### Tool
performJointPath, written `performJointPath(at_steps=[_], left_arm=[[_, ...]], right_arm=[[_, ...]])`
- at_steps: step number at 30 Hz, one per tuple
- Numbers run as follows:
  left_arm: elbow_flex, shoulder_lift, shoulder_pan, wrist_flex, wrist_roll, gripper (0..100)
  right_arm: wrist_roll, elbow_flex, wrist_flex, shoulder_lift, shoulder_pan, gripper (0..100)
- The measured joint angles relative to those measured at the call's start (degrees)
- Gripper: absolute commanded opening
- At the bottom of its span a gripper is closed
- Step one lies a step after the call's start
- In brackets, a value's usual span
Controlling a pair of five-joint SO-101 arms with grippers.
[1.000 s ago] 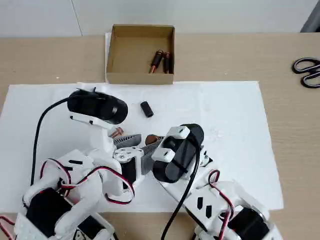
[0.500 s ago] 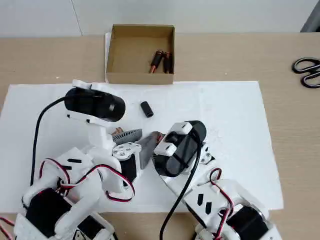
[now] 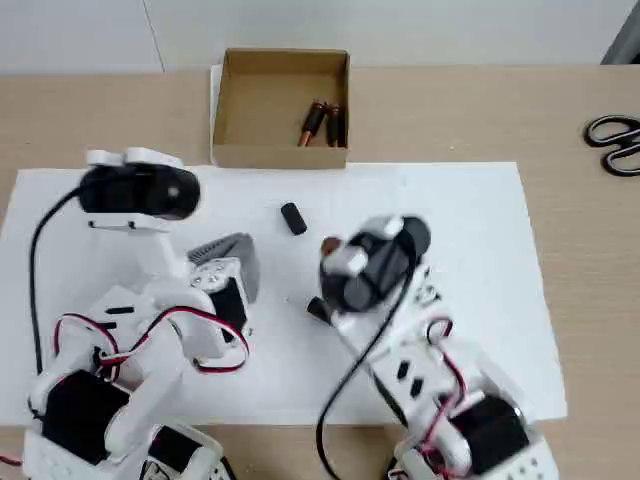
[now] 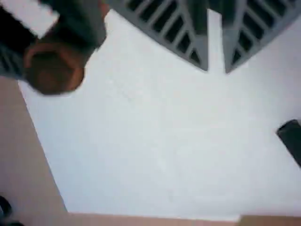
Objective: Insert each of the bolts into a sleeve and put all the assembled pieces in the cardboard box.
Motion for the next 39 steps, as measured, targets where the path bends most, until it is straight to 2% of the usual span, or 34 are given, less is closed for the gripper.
performJointPath(at_steps=[4, 8, 12, 15, 29, 39], left_arm=[[0.0, 0.0, -5.36, -0.09, 0.0, 0], [2.99, 0.0, -13.54, -1.23, 0.0, 0], [8.35, 0.0, -21.19, -3.08, 0.0, 1], [10.11, 0.09, -24.26, -4.13, -0.88, 1], [10.11, 0.09, -25.23, -4.13, -1.23, 1], [10.11, 0.09, -25.23, -4.13, -1.23, 1]], right_arm=[[-4.22, -6.42, -2.02, 10.99, 2.81, 0.3], [-7.82, -15.21, -2.2, 23.47, 3.08, 0.3], [-9.23, -23.56, -2.46, 34.99, 2.9, 0.3], [-9.32, -29.71, -2.46, 42.64, 3.16, 0.3], [-11.87, -63.74, -2.64, 77.63, 10.46, 0.3], [-11.87, -84.04, -14.33, 101.71, 11.16, 0.4]])
